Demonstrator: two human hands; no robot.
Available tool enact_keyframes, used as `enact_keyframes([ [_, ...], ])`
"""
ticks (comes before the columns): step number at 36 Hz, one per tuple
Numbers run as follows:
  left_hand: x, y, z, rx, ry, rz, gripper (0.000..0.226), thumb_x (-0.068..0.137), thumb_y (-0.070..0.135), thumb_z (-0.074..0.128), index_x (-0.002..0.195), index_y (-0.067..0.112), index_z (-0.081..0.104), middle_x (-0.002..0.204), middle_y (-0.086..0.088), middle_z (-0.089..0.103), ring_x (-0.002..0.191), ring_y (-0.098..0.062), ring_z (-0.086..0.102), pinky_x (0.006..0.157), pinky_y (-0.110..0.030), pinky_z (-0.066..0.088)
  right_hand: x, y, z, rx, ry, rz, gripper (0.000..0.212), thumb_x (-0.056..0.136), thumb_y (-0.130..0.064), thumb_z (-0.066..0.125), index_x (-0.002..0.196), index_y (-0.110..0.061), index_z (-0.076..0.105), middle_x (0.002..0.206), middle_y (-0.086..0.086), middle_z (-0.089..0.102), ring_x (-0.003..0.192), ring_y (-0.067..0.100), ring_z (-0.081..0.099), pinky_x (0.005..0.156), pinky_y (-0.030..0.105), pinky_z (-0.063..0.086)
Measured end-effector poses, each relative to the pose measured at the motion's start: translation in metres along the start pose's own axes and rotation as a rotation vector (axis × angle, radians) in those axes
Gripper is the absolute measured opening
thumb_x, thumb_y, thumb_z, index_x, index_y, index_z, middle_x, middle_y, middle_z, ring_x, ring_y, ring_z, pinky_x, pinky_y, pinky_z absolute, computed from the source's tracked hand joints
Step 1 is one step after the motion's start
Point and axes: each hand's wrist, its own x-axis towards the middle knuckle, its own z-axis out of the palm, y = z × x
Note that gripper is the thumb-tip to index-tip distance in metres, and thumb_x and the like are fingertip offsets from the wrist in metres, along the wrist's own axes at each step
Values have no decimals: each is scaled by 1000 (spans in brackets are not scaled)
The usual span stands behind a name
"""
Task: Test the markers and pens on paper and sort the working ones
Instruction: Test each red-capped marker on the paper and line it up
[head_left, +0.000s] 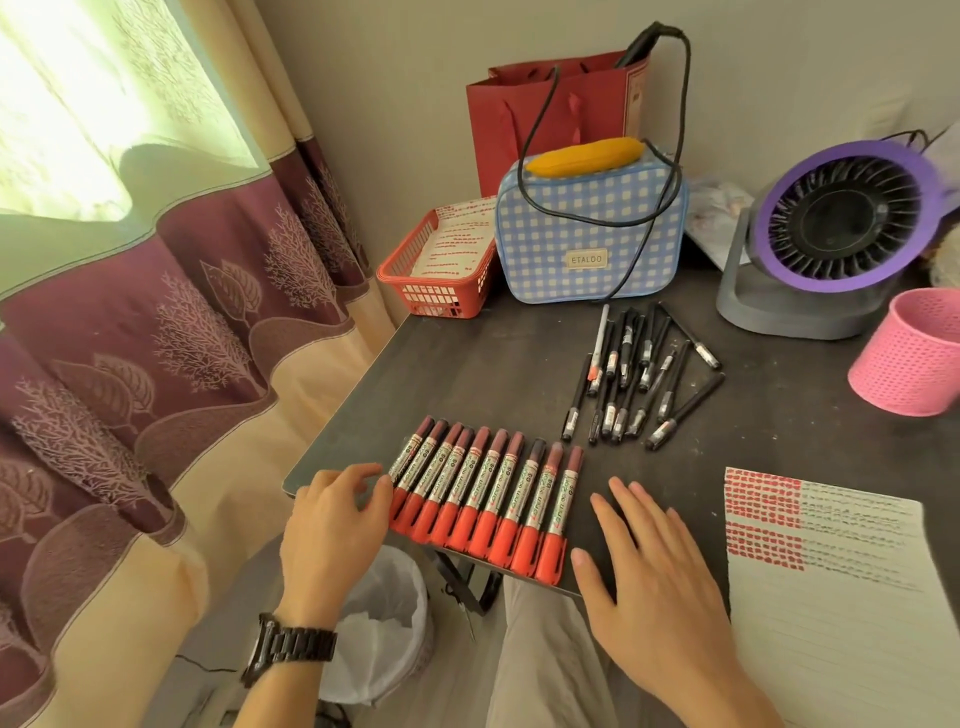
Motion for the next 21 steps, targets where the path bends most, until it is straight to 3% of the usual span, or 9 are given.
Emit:
enact_keyframes([
  [5,6,40,4,28,-23,107,30,97,49,49,122,42,64,117,10,60,113,-18,49,81,-36,44,2,3,-5,79,-15,-4,67,101,-62,26,161,-37,12,170,-14,-6,150,2,-18,120,29,-12],
  [8,11,75,10,23,-72,212,29,97,49,48,122,45,62,123,12,60,119,-18,49,87,-37,47,2,11,-21,358,-21,-21,50,102,-52,46,150,-48,35,160,-33,14,150,-9,0,119,15,-4],
  [10,13,100,15,6,-95,275,29,97,50,48,121,44,63,123,14,60,119,-15,50,89,-36,48,-3,20,-38,573,25,4,37,100,-44,57,132,-57,47,145,-46,28,142,-18,21,109,0,16],
  [13,16,135,25,37,-152,362,33,96,52,46,123,42,62,120,15,61,118,-15,53,93,-36,49,-13,45,-59,682,170,48,33,96,-35,65,121,-56,59,134,-47,45,130,-20,38,105,11,35],
  [17,22,174,42,137,-255,419,37,98,54,44,129,38,58,121,9,62,119,-19,55,94,-38,50,-28,84,-79,593,333,137,33,91,-26,73,116,-46,66,134,-35,54,129,-7,47,108,20,33],
  [19,25,189,49,181,-281,425,38,98,52,44,129,34,57,120,6,63,116,-21,57,93,-38,50,-36,104,-84,482,367,183,35,86,-22,78,114,-41,68,135,-25,57,131,3,48,110,23,30],
  [21,29,201,55,216,-304,400,37,98,48,46,127,29,57,119,3,63,113,-22,59,91,-39,51,-43,124,-83,377,404,224,37,77,-12,86,109,-29,76,132,-8,65,130,23,54,110,35,36],
])
